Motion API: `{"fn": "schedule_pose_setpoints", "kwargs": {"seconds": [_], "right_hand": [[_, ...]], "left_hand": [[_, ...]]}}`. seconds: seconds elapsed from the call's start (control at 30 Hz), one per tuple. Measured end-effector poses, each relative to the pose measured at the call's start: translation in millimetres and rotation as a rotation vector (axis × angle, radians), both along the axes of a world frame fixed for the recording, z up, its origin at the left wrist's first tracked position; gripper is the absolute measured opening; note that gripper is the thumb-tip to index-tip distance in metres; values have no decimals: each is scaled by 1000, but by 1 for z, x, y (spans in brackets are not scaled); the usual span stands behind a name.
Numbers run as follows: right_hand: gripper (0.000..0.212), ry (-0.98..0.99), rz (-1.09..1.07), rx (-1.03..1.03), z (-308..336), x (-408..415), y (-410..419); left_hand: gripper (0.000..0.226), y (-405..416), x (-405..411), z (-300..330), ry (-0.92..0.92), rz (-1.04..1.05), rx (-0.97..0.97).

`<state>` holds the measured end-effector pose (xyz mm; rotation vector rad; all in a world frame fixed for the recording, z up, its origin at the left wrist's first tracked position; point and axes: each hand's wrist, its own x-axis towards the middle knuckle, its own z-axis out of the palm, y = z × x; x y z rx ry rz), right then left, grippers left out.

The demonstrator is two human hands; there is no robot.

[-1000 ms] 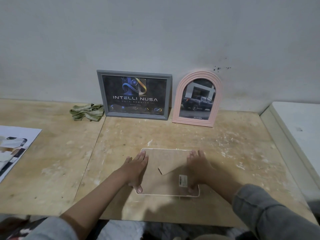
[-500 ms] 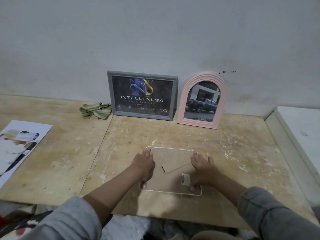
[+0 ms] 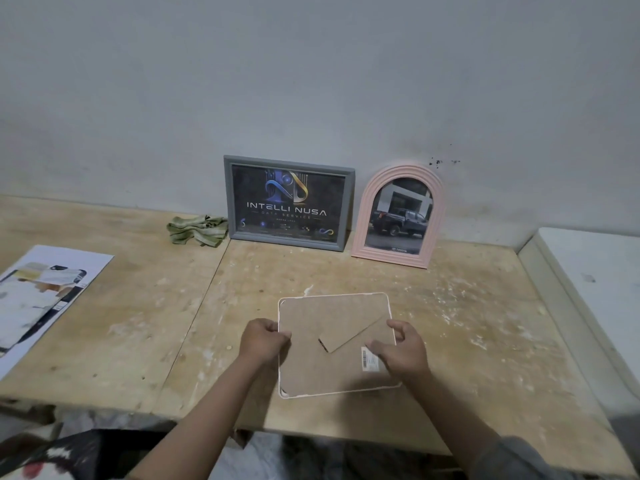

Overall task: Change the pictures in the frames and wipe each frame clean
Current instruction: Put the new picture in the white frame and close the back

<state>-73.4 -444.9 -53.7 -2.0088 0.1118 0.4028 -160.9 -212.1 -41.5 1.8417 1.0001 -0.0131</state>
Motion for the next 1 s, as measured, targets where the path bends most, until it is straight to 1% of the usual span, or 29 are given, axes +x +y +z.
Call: {"fn": "schedule_pose_setpoints", "kwargs": {"seconds": [0.07,0.1,0.17,0.23,0.33,0.4,0.43,0.47,0.53,0.6,0.7,0.77,0.83,0.9,0.93,1.0], "right_hand": [[62,-14,30,46,13,6,3],[62,-31,52,55,21,10,6],[63,-99,101,26,35,14,14],[62,-208,184,-65,45,14,22],[67,-406,420,-265,52,9,28],[74,-626,587,-390,54,9,25],[75,-776,672,-438,54,11,23],[72,-928,751,-484,52,14,21],[58,-1193,862,-540,50,23,19],[48,-1371,899,-524,51,30,20],[38,-1515,855,-416,57,35,27],[32,-1543,787,-336,61,40,34],[33,-1464,737,-219,69,44,46],[39,-1300,685,-114,75,47,61],[36,-1202,664,-59,78,47,70],[21,-1002,612,48,82,46,85]], "left_hand": [[43,9,-1,11,-54,1,-99],[46,13,0,18,-69,2,-137],[44,19,2,35,-95,4,-176],[41,24,6,50,-134,22,-203],[35,37,13,66,-168,75,-234],[31,46,16,74,-168,97,-248],[29,51,17,78,-167,106,-255],[27,54,18,81,-161,113,-260],[22,61,19,87,-144,117,-277],[15,65,22,93,-139,122,-328],[11,70,22,98,-121,114,-367],[10,73,21,102,-120,142,-374],[19,79,17,105,-165,207,-407],[34,84,10,105,-221,282,-464],[39,86,3,103,-242,331,-482],[43,88,-10,93,-256,395,-480]]}}
